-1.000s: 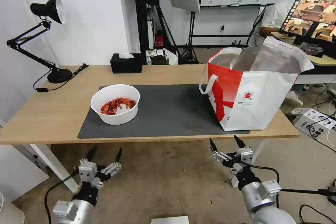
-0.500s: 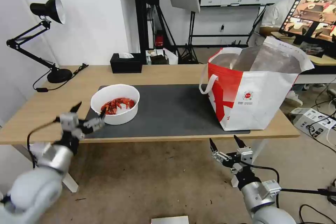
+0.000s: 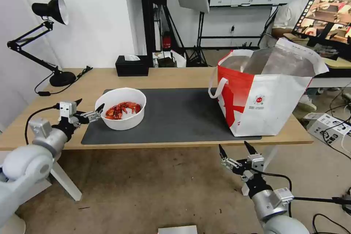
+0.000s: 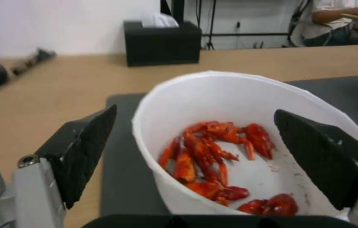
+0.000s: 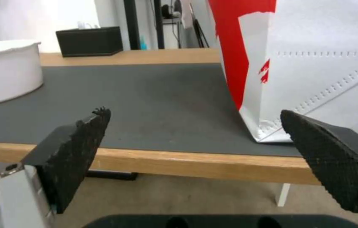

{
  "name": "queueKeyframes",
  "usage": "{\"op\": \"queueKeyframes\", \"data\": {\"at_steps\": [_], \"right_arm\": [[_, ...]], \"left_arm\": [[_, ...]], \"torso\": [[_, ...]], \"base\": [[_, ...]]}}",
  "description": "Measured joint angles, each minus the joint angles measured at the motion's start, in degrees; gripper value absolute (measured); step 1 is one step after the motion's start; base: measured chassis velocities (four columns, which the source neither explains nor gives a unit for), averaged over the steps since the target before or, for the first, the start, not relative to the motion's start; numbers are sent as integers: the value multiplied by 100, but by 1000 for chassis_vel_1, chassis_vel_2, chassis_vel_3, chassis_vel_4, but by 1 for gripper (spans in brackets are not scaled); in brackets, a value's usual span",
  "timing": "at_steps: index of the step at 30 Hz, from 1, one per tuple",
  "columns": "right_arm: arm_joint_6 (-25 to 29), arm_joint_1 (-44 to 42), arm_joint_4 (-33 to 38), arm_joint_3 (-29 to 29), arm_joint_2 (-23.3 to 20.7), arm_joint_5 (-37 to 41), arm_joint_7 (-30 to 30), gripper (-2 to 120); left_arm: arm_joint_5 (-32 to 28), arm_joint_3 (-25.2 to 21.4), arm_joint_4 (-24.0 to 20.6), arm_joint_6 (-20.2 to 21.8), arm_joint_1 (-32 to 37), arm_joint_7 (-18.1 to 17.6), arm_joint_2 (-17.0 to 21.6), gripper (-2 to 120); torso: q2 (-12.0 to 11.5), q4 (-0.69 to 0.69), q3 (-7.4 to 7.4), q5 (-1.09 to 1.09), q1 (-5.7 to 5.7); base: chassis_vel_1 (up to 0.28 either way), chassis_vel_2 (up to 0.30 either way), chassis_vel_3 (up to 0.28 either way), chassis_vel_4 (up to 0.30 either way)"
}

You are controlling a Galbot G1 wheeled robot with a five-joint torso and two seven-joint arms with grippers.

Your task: Pick up the trash from the table and place it into the takeout bag.

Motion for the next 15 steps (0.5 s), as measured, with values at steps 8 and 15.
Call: {"op": "queueKeyframes", "data": {"at_steps": [8,15], "right_arm": [[1,0,1,0,0,0,-1,100],[1,0,2,0,0,1,-1,100]], "left_arm": [[-936,383,385,1115,-870,-309,67,100],[-1543,788,745,2282,-1719,-917,140,100]], "torso": [[0,1,0,1,-1],[0,2,-1,0,-1]], "base": [[0,0,0,0],[0,0,0,0]]}}
